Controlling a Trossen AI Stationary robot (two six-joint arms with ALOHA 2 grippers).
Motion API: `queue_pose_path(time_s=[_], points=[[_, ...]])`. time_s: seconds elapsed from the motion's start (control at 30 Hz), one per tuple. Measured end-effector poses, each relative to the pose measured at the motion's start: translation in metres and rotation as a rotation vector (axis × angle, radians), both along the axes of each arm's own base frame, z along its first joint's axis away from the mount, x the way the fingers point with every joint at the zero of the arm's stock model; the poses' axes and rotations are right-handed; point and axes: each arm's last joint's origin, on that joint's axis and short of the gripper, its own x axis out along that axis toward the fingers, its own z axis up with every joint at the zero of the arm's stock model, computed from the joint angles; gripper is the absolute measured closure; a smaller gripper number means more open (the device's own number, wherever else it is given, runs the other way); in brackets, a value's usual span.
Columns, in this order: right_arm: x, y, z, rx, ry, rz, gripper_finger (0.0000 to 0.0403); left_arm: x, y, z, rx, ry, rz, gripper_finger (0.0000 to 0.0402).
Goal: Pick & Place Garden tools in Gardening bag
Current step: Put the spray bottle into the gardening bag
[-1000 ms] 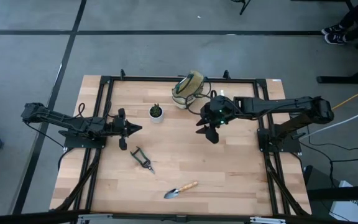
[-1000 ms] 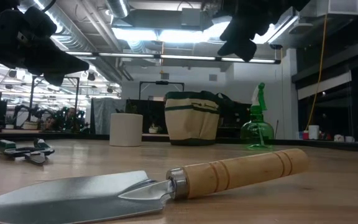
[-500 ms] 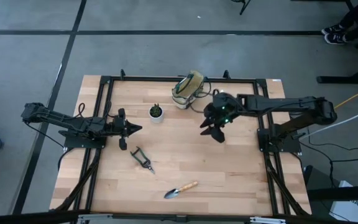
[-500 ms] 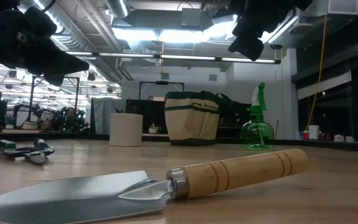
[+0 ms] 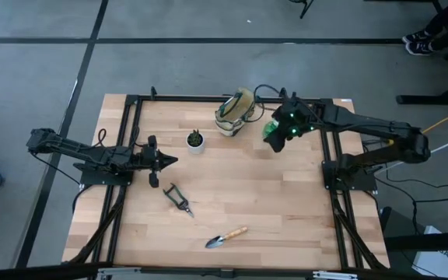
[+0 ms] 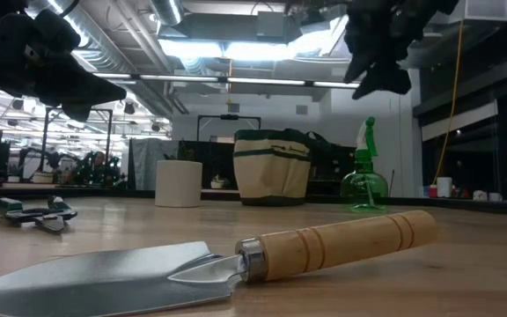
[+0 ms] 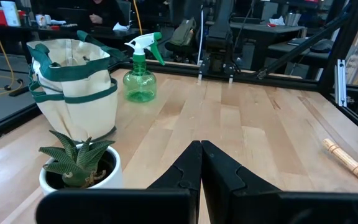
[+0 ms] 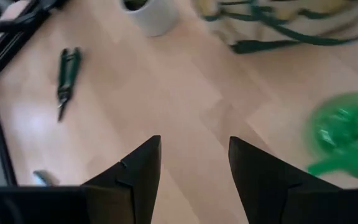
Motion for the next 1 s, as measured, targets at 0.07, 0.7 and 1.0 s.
queue_pose_path(time_s=[0.07,0.7,1.0], points=[[-0.004,-0.007,-0.001,0.012,0.016,-0.041,0.0212,0.0,0.0,0.0,0.0,0.0,0.0,0.0398],[-0.032,-0.049,0.015,0.01,0.085,-0.214,0.0212,0.0,0.0,0.0,0.0,0.0,0.0,0.0398],[-0.04,-0.064,0.013,-0.018,0.158,-0.265,0.0212,0.0,0.0,0.0,0.0,0.0,0.0,0.0398]])
